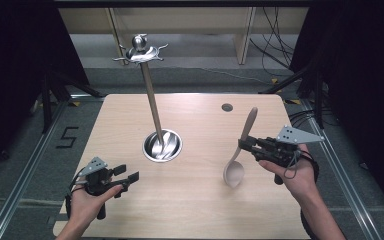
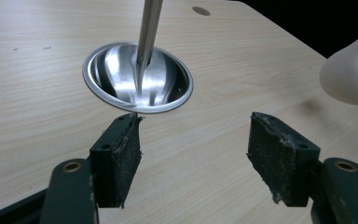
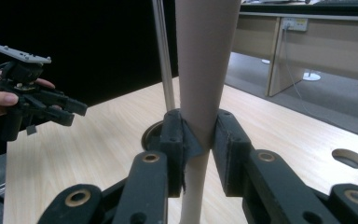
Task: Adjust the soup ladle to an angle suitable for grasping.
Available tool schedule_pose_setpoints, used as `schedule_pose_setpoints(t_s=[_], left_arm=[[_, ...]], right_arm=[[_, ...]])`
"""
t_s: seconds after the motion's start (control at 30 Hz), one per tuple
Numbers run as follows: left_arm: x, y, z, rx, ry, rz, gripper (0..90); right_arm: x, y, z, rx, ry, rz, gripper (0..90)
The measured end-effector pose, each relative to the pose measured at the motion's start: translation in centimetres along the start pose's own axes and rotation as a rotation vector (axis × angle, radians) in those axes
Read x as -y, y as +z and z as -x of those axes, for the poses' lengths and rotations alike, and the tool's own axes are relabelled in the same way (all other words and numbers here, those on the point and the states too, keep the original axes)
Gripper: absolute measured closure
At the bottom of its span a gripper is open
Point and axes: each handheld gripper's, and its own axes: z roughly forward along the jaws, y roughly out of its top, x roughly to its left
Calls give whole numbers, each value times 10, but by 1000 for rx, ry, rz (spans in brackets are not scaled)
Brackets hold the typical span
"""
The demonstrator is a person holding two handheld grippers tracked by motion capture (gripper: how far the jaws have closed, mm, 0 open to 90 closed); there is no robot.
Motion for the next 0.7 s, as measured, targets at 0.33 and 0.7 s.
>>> schedule_pose_setpoints(t_s=[0.33,0.7], left_arm=[[1,5,3,18,59,14,321],[-1,2,6,8,76,36,319]], right_arm=[[-8,0,-9,23,7,17,758],[-8,-3,-10,35,-2,23,758]])
